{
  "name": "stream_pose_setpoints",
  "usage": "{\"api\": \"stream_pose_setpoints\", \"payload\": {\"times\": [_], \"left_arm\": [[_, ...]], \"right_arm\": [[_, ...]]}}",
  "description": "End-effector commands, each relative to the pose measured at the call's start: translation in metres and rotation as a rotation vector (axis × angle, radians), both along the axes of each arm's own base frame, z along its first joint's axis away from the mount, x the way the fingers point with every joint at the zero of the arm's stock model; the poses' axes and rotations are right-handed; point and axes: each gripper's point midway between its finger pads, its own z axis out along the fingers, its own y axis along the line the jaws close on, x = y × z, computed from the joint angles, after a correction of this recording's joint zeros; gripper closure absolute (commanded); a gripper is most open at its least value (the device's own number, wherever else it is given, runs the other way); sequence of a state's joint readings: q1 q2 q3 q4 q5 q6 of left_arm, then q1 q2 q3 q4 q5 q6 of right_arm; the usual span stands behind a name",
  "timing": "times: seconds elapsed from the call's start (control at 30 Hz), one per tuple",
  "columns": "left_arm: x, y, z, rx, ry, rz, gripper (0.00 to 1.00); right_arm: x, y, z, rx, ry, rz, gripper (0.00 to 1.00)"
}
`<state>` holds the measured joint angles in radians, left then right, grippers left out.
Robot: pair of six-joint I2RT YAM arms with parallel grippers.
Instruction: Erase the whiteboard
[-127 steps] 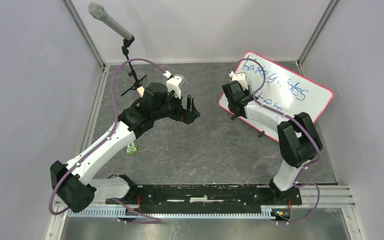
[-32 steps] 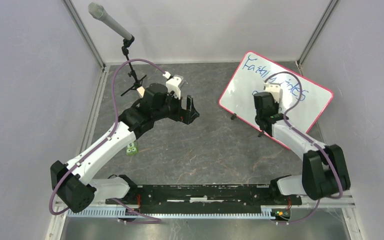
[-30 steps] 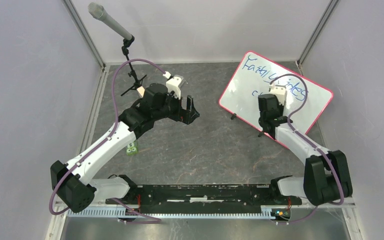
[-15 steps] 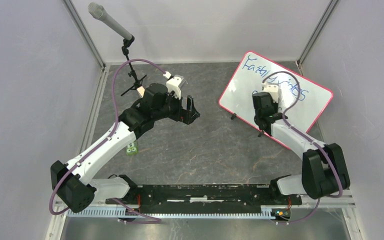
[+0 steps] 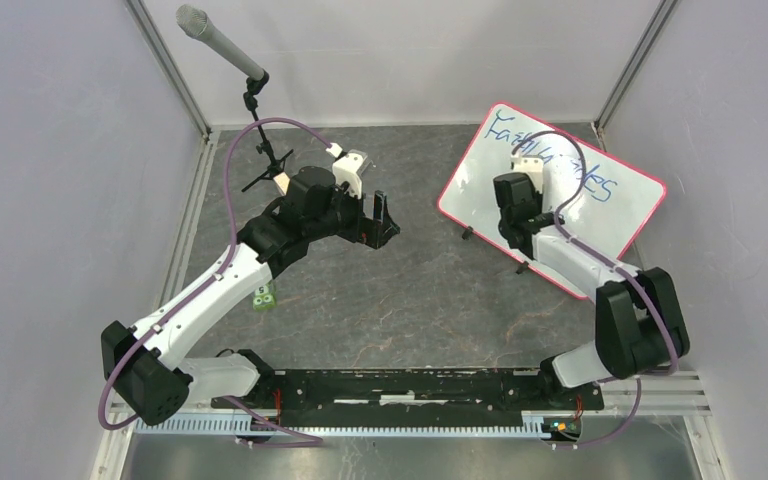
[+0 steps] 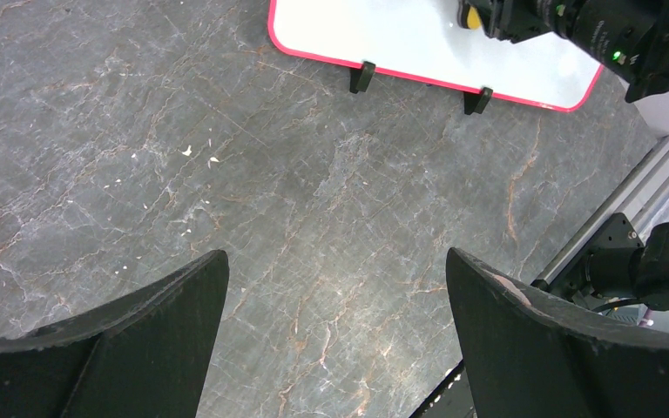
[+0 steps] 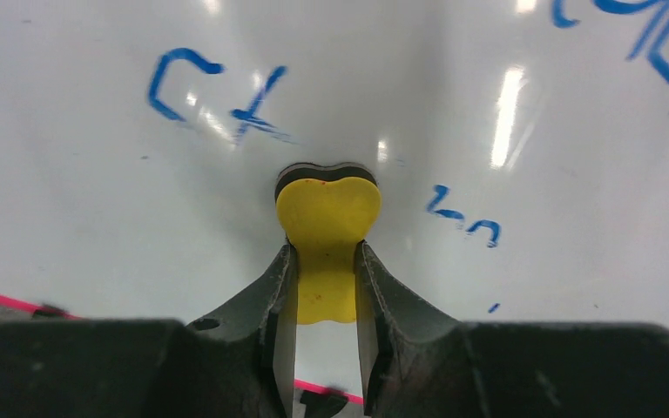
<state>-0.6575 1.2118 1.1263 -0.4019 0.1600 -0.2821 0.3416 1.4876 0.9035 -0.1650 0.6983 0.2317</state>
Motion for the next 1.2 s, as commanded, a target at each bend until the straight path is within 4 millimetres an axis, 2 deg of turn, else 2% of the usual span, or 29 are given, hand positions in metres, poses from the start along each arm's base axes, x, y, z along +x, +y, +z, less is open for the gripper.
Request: {"api": "stream_pose_setpoints", "payload": {"times": [0.0,0.2,0.3,0.4,0.57,0.97,1.07,1.17], "left_arm": [[0.002,0.000,0.019,-0.037,-0.063,-0.005,0.00],[0.000,-0.003,0.019,-0.051,-0.052,-0.018,0.00],[-0.001,-0.004,0.020,-0.055,-0.051,-0.021,0.00],[0.000,-0.003,0.020,-0.054,-0.053,-0.019,0.00],[0.000,-0.002,0.020,-0.051,-0.055,-0.017,0.00],[0.003,0.002,0.018,-0.027,-0.066,0.000,0.00],[0.003,0.002,0.017,-0.024,-0.065,0.002,0.00],[0.004,0.002,0.017,-0.023,-0.064,0.002,0.00]], "right_arm": [[-0.016,-0.040,0.016,0.000,-0.065,-0.111,0.78],[-0.053,-0.085,0.020,-0.026,-0.093,-0.239,0.78],[-0.065,-0.100,0.018,-0.025,-0.095,-0.279,0.78],[-0.067,-0.105,0.020,-0.032,-0.096,-0.293,0.78],[-0.049,-0.094,0.021,0.000,-0.091,-0.230,0.78],[0.024,-0.031,0.032,0.077,-0.111,-0.072,0.78],[0.032,-0.025,0.036,0.089,-0.118,-0.063,0.78],[0.031,-0.028,0.041,0.079,-0.128,-0.068,0.78]]}}
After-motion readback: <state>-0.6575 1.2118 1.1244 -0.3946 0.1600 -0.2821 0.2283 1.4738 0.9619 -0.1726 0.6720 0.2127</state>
